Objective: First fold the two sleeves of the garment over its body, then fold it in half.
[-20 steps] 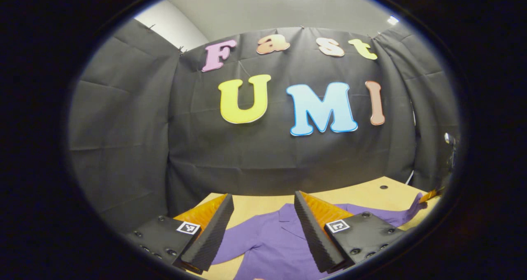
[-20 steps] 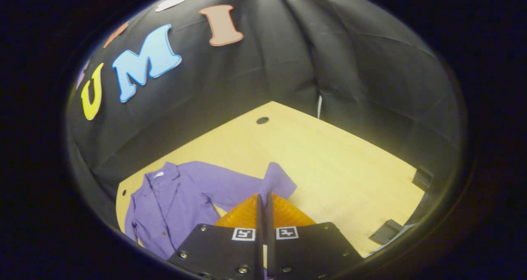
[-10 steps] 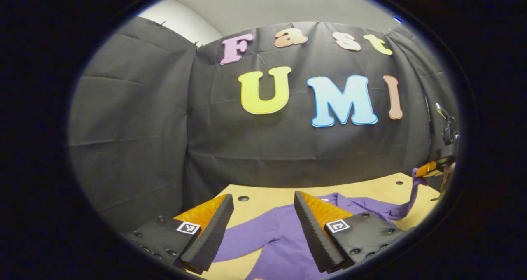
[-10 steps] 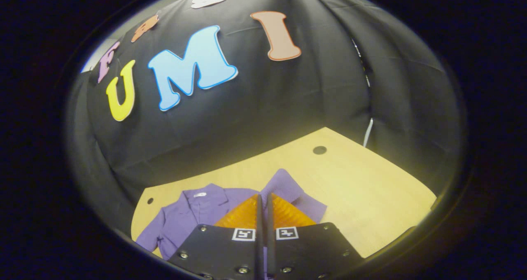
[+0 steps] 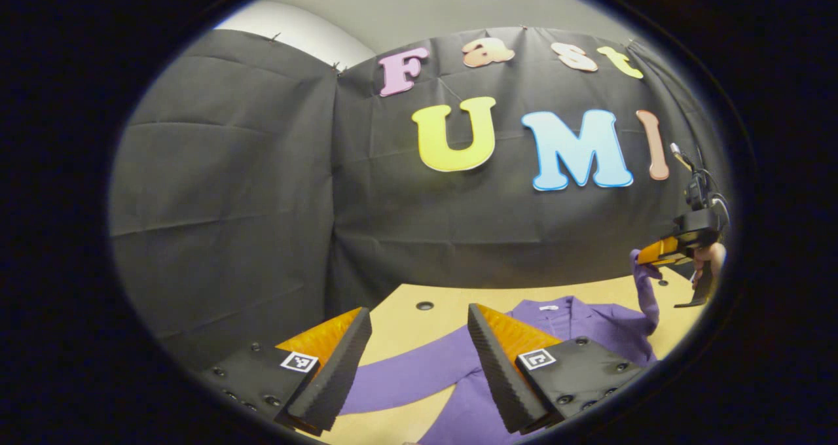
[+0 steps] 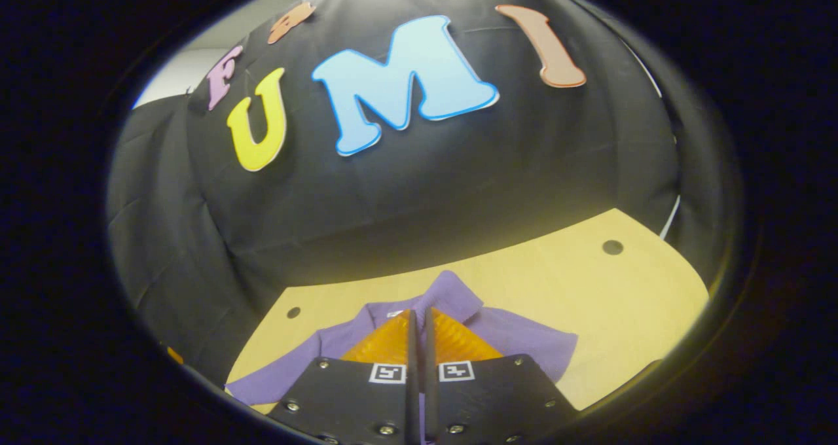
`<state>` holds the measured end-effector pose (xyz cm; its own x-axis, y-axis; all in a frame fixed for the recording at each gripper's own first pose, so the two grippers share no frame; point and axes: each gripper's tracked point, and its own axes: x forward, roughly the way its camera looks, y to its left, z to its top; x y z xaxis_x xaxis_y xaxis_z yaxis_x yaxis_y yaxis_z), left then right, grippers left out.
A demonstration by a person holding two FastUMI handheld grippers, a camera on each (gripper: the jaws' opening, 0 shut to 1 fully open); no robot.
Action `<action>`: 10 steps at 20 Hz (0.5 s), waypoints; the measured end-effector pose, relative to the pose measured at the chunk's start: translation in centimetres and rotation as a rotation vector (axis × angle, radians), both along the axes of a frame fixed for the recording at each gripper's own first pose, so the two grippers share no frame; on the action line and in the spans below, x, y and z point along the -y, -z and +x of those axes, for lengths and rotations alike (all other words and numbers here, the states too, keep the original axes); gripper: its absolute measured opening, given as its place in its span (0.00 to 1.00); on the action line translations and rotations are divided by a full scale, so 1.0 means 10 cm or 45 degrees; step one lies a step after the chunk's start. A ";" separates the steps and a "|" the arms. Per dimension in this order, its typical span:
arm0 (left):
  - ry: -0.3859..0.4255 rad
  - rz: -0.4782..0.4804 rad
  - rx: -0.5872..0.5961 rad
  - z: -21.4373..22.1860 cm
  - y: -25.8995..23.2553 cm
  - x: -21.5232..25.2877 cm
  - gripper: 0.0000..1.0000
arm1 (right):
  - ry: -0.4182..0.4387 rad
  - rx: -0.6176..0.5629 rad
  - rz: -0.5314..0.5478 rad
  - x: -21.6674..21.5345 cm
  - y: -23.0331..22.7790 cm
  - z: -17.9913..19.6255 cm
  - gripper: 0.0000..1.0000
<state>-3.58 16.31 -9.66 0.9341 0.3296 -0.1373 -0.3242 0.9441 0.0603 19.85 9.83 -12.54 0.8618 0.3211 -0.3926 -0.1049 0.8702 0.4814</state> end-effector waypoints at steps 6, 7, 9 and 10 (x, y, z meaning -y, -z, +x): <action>-0.131 0.017 -0.018 -0.26 -0.05 -0.29 0.95 | -0.216 -0.009 -0.040 -0.78 0.13 0.04 0.04; -0.151 0.019 -0.017 -0.31 -0.07 -0.34 0.95 | -0.243 -0.017 -0.045 -0.89 0.18 0.05 0.04; -0.183 0.023 -0.020 -0.46 -0.04 -0.44 0.94 | -0.289 -0.043 -0.056 -1.11 0.28 0.04 0.04; -0.198 0.023 -0.024 -0.51 -0.03 -0.47 0.95 | -0.311 -0.053 -0.061 -1.21 0.32 0.03 0.04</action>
